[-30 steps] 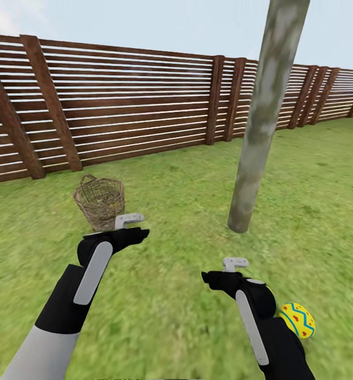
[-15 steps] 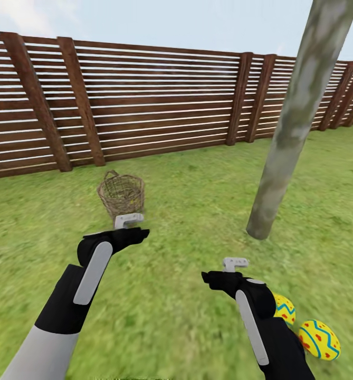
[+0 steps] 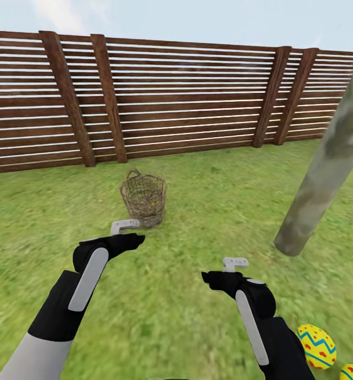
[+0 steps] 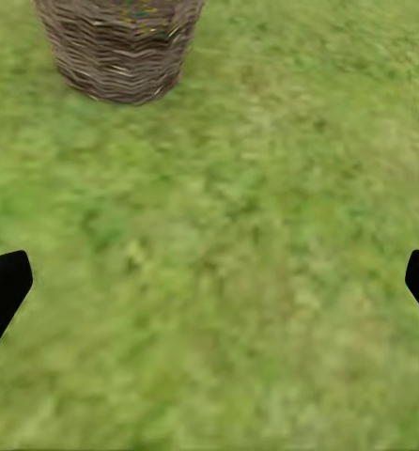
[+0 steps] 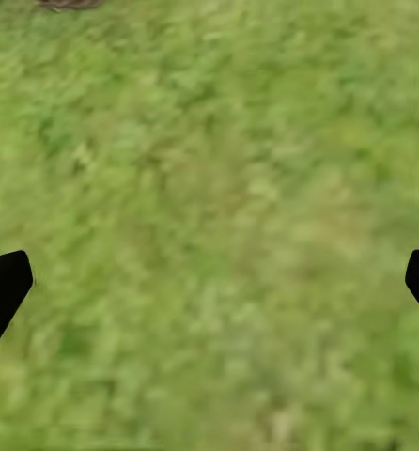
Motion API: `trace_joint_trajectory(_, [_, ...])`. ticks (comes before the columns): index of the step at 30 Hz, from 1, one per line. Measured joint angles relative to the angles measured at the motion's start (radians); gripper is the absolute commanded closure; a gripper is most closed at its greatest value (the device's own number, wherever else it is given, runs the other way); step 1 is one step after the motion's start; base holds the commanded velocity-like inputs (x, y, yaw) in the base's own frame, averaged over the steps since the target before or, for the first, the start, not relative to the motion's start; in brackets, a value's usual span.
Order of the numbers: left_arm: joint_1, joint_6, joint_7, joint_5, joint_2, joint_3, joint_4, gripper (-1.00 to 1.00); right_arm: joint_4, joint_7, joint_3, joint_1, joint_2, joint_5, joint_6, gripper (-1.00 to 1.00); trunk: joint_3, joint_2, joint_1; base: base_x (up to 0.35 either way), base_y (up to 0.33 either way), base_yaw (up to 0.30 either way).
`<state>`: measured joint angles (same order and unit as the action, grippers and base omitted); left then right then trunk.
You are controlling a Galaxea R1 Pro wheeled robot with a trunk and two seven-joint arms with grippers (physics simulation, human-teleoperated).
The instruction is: Take the three Easter eggs out of the wicker basket on the lawn in the garden, then place them on the lawn next to a single tree (choose any tree) so that all three eggs are next to the same tree and none are left in the basket.
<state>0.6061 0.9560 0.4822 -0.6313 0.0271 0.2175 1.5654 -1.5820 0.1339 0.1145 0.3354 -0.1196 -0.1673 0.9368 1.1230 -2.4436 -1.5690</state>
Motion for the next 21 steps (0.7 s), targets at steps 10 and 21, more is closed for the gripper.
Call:
trace_joint_trajectory(10, [-0.001, -0.002, 0.000, 0.000, 0.001, 0.000, -0.001, -1.00, 0.000, 0.000, 0.000, 0.000, 0.000, 0.000, 0.000, -1.00, 0.002, 0.000, 0.000, 0.280, 0.047, 0.064])
trace_joint_trajectory(21, [-0.001, 0.004, -0.001, -0.001, 0.000, -0.001, -0.002, -1.00, 0.000, 0.000, 0.000, 0.000, 0.000, 0.000, -0.002, -1.00, -0.022, 0.056, 0.030, 0.040, 0.003, 0.003])
